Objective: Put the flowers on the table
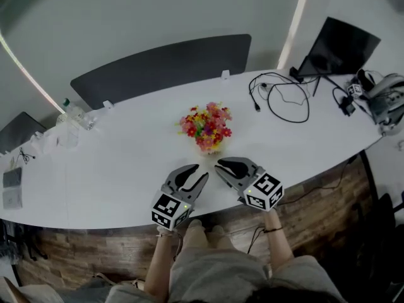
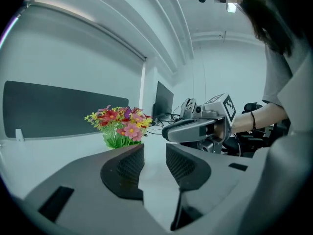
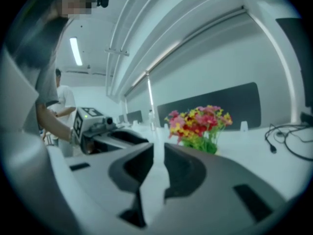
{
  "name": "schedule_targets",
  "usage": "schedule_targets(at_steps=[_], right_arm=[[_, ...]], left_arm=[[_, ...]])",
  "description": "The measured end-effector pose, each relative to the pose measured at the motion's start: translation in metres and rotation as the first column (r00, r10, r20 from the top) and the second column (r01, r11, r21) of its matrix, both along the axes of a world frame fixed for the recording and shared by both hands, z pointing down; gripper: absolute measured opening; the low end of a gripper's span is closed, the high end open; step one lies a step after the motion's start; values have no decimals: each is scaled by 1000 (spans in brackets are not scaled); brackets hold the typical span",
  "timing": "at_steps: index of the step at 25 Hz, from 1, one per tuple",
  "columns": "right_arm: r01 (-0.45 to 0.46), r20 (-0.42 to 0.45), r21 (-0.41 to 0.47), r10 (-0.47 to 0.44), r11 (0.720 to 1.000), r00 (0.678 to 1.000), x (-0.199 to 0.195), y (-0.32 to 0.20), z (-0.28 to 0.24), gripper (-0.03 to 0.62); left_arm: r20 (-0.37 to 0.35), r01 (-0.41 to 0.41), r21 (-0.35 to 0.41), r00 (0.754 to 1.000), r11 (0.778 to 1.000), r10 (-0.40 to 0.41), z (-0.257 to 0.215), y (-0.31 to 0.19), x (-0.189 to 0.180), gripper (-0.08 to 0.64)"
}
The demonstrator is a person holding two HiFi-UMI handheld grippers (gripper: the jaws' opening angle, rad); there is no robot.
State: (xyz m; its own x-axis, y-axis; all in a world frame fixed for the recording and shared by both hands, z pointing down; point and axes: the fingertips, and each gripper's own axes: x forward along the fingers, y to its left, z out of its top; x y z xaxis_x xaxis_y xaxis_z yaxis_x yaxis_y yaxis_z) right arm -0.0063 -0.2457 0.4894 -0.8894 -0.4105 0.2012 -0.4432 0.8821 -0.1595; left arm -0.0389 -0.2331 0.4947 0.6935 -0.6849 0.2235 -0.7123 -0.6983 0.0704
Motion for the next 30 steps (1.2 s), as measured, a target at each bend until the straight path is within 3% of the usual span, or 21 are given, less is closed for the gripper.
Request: schedule_targets(at_steps=[12, 30], right_arm=[[17, 64, 27, -18, 999, 998, -3, 26, -28, 44], [35, 111, 81, -44, 996, 993, -5, 52, -49, 25]], left_arm=[[-12, -29, 69, 999, 997, 30, -28, 22, 13, 60], [-27, -56, 137, 998, 989, 60, -52, 41, 12, 21]])
